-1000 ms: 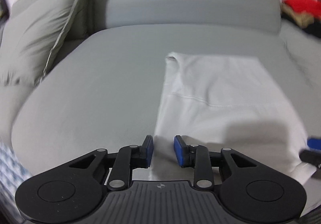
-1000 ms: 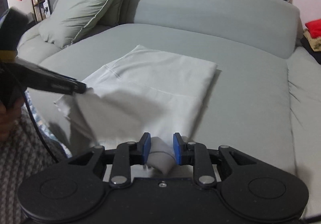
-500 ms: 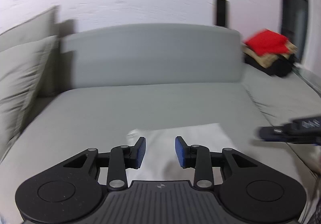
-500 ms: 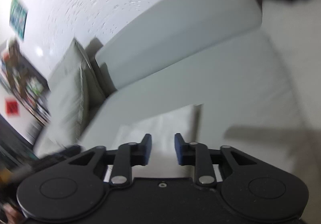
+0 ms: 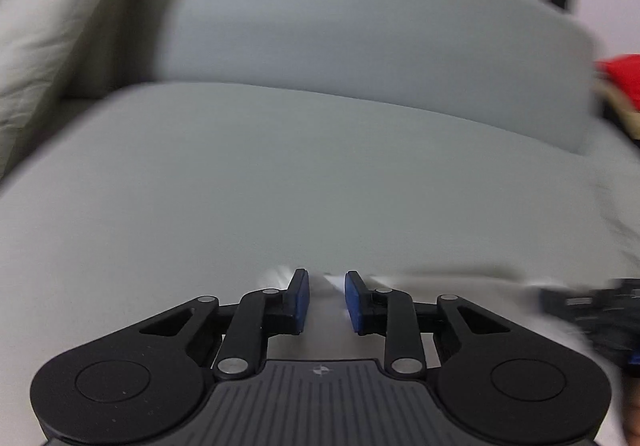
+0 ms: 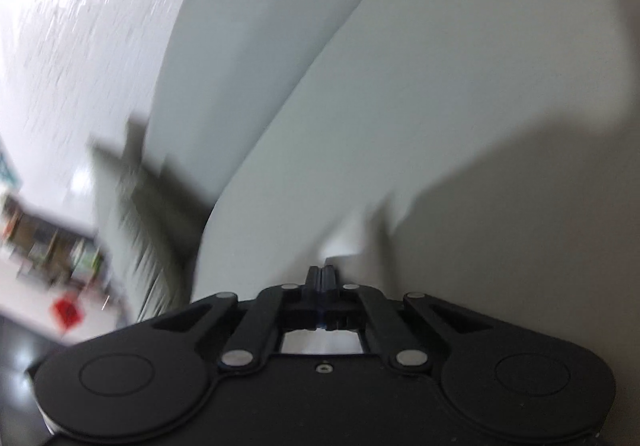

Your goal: Fold clothes

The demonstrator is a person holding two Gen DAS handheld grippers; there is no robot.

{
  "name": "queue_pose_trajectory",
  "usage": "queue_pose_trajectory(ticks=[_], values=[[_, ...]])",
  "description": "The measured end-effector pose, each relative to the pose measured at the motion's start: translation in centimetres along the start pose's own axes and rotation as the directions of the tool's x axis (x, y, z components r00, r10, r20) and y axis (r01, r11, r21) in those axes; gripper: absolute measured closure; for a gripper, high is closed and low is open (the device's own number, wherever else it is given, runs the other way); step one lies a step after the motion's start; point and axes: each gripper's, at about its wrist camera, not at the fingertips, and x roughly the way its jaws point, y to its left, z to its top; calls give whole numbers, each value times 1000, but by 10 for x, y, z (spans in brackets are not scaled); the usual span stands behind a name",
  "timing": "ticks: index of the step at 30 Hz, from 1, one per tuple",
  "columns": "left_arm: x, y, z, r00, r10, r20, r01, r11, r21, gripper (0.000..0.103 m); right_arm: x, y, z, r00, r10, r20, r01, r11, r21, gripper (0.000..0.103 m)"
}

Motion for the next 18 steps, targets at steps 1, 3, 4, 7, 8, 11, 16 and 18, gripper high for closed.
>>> queue_pose_trajectory(ticks=[1,3,4,7,8,11,16,18], values=[[2,7,2,999,37,-3,-37,999,-38,65,-3,-2,2,998,-35,57,36,999,-4,103],[2,20,4,992,125,-21,-126,988,-86,70,-10,-4,5,982,-115,148,116,993,1,103],[-2,26,5,984,178,-20,-179,979,-95,73,-15,-5,6,973,-145,178,147,989,5,103],[-27,43,3,971,240,-3,-238,963,-129,79,-34,0,6,956,-199,215,208,978,-19,97],[-39,49,1,974,226,9,-222,965,-141,79,-43,3,5,955,-205,216,217,976,-30,95],[-83,50,-15,993,98,62,-91,991,-99,73,-70,18,-5,974,-159,161,176,980,-97,93],[-114,5,-53,1000,-23,19,20,987,160,69,-88,74,-49,994,-105,-1,92,878,-470,92],[-116,-12,-67,1000,-1,-24,7,969,247,64,-86,91,-77,987,-157,-40,98,774,-626,92]])
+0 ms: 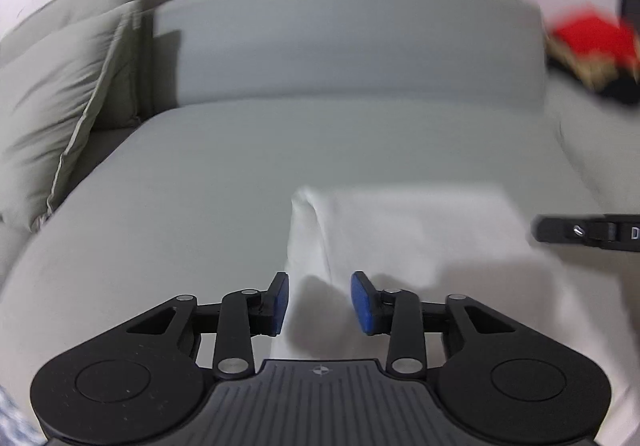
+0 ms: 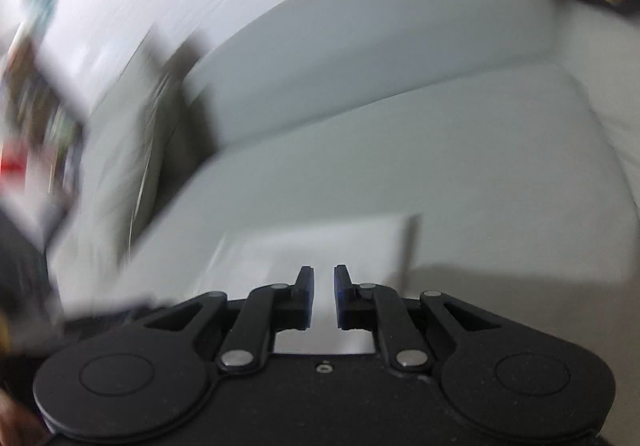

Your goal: Fold clothes

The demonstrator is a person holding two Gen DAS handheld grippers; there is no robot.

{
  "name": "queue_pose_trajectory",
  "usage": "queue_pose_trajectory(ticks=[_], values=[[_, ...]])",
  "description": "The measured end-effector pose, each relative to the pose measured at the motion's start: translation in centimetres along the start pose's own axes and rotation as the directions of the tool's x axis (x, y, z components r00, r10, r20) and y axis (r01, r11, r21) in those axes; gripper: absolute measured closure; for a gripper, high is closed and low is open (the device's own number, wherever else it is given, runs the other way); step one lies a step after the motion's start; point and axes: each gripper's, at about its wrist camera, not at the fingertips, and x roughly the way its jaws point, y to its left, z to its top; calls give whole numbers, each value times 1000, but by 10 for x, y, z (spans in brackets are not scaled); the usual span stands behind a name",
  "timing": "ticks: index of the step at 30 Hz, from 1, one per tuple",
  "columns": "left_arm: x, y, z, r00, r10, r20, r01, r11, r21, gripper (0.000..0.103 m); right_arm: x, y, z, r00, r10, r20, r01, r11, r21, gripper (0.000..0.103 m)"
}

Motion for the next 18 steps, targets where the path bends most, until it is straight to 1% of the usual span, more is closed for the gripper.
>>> queue_pose_trajectory(ticks=[1,2,3,4,5,7,8,9,10,12,13,14,15,16,18], values=[[0,2,-5,999,31,-25,-31,1000,3,64,0,12,-9,999,-46,-25,43,994,-100,92],[0,3,-10,997,61,-49,-61,998,7,64,0,22,-20,994,-95,-47,85,979,-186,92],[-1,5,-15,993,92,-74,-91,996,12,63,-3,25,-31,989,-132,-61,115,965,-237,92],[-4,8,-19,990,111,-92,-111,994,5,63,-11,24,-39,988,-144,-63,124,960,-253,92],[-10,15,-22,988,115,-103,-117,993,-18,63,-23,23,-45,987,-147,-61,128,960,-248,92],[-27,28,-30,987,121,-107,-128,990,-64,63,-46,17,-48,988,-145,-58,130,969,-211,90],[-36,33,-32,990,112,-86,-119,989,-86,65,-57,14,-47,988,-143,-57,130,974,-186,90],[-46,35,-34,994,94,-47,-99,990,-102,70,-66,13,-47,989,-135,-51,125,978,-168,89],[-56,31,-37,997,71,1,-71,992,-106,72,-74,16,-46,992,-121,-40,113,981,-157,88],[-69,18,-41,997,7,74,-1,997,-77,70,-86,24,-46,996,-91,-20,87,985,-147,87],[-71,8,-42,996,-27,90,32,998,-51,69,-87,32,-46,997,-73,-16,69,985,-159,85],[-71,-1,-43,994,-58,97,61,998,-24,66,-84,42,-45,998,-60,-16,56,983,-174,84],[-67,-12,-43,994,-76,83,76,997,5,63,-77,52,-41,998,-53,-22,48,980,-192,82],[-61,-22,-44,996,-74,50,72,997,36,63,-70,60,-41,998,-51,-35,43,977,-208,82],[-49,-41,-50,998,-43,-38,46,994,102,63,-59,67,-52,992,-87,-95,64,972,-227,82]])
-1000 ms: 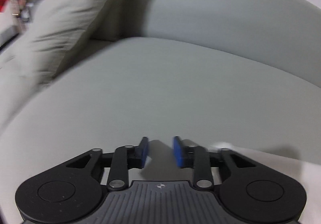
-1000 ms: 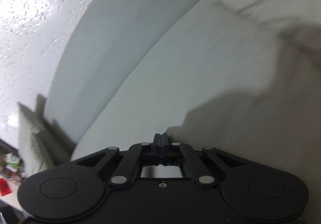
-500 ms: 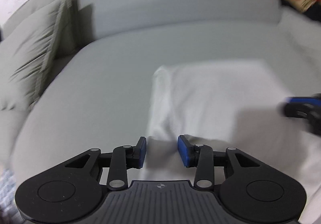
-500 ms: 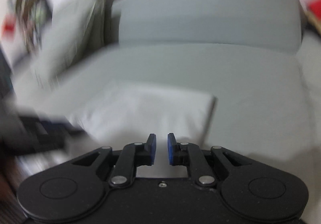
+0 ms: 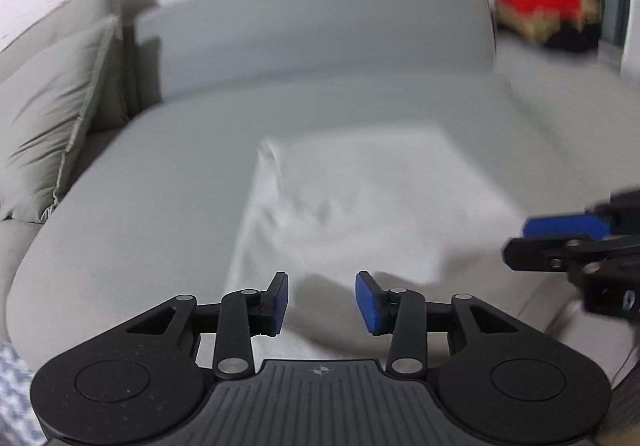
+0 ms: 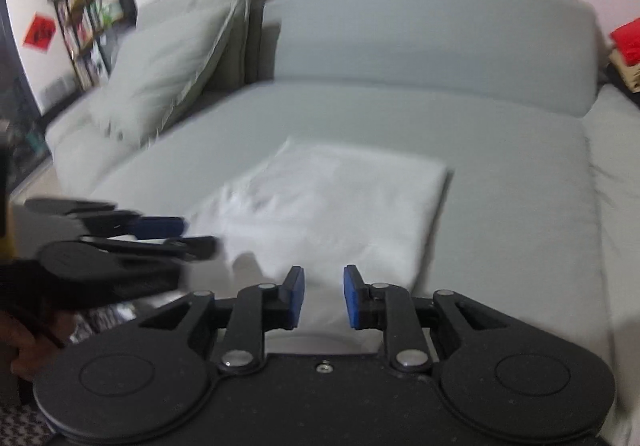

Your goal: Fold clothes

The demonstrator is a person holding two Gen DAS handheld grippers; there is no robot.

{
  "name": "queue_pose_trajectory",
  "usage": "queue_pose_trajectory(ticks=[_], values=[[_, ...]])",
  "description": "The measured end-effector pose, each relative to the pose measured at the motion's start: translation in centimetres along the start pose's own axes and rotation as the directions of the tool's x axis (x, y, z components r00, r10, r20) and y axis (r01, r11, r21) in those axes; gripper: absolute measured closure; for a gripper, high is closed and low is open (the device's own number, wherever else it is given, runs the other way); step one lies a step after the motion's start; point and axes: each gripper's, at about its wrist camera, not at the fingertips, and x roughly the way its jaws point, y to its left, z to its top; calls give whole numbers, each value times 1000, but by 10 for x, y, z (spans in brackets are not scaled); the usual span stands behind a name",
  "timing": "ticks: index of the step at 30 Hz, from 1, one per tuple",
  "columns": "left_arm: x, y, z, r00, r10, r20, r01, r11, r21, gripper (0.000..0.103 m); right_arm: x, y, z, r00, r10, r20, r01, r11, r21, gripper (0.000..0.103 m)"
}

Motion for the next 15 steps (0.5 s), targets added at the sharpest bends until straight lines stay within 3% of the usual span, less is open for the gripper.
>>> queue_pose_trajectory(ticks=[2,3,5,8,10,12,15], values=[[-2,-6,-4,1000,20,-25,-19,999,40,63,6,9,-14,999,-29,-47,28,999,-21,82],[-5,-5,-6,999,16,-38,-14,999,38,63,0,11,-22,999,-38,-24,37,998,-41,82],[-9,4,-13,997,-2,-75,3,1000,7,63,-13,14,-30,999,-48,-11,47,995,-85,82],[-16,20,-26,992,-37,-117,30,998,-58,64,-27,13,-34,997,-35,-73,27,995,-99,74],[-30,29,-33,997,-55,-61,48,993,-106,63,-36,7,-39,996,-16,-88,10,998,-66,72],[-41,38,-35,999,-36,20,38,988,-149,54,-48,-3,-41,998,3,-58,-4,1000,-12,65],[-37,45,-31,999,47,16,-43,976,-212,53,-58,-16,-36,1000,24,12,-25,994,103,47]])
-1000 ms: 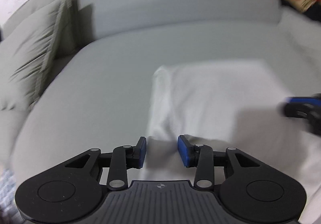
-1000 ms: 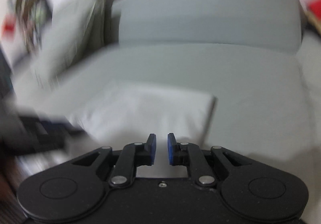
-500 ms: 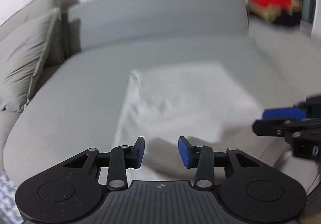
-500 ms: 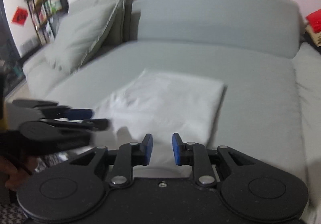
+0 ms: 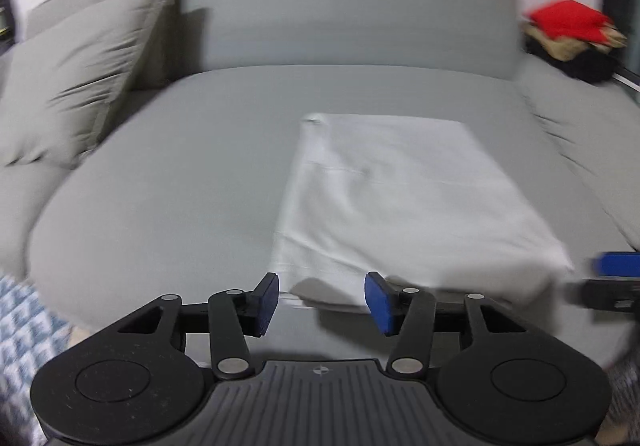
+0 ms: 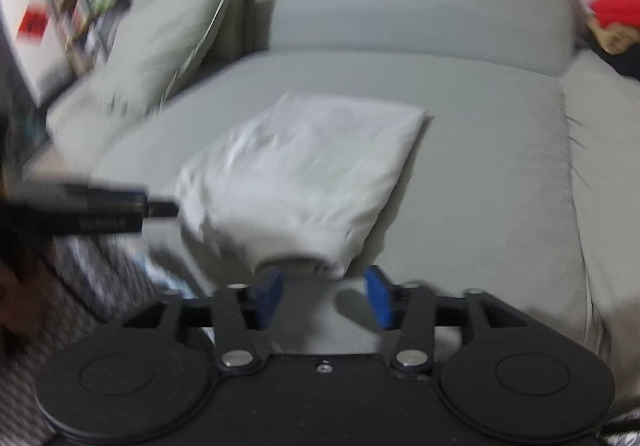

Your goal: Fold clothes

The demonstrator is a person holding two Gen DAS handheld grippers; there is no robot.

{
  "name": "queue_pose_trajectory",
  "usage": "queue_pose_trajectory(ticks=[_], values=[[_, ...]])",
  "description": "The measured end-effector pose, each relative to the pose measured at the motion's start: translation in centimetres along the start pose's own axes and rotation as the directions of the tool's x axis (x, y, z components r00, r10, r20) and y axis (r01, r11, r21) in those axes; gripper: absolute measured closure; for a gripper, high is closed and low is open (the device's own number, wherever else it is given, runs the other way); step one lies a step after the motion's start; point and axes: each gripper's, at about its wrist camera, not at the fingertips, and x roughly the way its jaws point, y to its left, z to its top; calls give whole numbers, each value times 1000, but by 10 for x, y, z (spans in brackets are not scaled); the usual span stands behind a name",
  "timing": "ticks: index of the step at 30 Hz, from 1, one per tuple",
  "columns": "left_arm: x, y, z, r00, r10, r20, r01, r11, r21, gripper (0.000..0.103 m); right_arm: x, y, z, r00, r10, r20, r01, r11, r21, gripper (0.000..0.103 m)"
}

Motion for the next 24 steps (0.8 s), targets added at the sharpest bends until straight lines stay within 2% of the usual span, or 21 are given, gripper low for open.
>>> queue_pose_trajectory(ticks=[2,6,12,15,18,20,22,24], values=[[4,-1,2,1000,27,-16,-28,999,-16,53,0,-6,6,999,17,29,-18,998,63,47],[0,-8,2,999,42,10,-42,999,12,48,2,-8,12,998,29,51,-34,994,103,39],[-4,-2,3,1000,-5,28,6,1000,-17,42,5,-14,18,997,42,67,-53,985,165,33],[-7,10,8,995,-73,61,77,994,-74,36,8,-24,23,996,51,75,-67,970,232,25],[-8,34,15,985,-104,136,129,973,-189,26,16,-40,25,996,65,68,-84,939,333,21],[-3,52,21,980,-110,165,153,948,-277,22,23,-52,24,995,81,63,-100,906,411,21],[12,71,30,979,-140,149,185,916,-355,22,30,-63,20,993,101,60,-117,868,482,22],[36,87,43,974,-209,82,224,887,-403,22,39,-72,17,991,120,54,-130,840,527,25]])
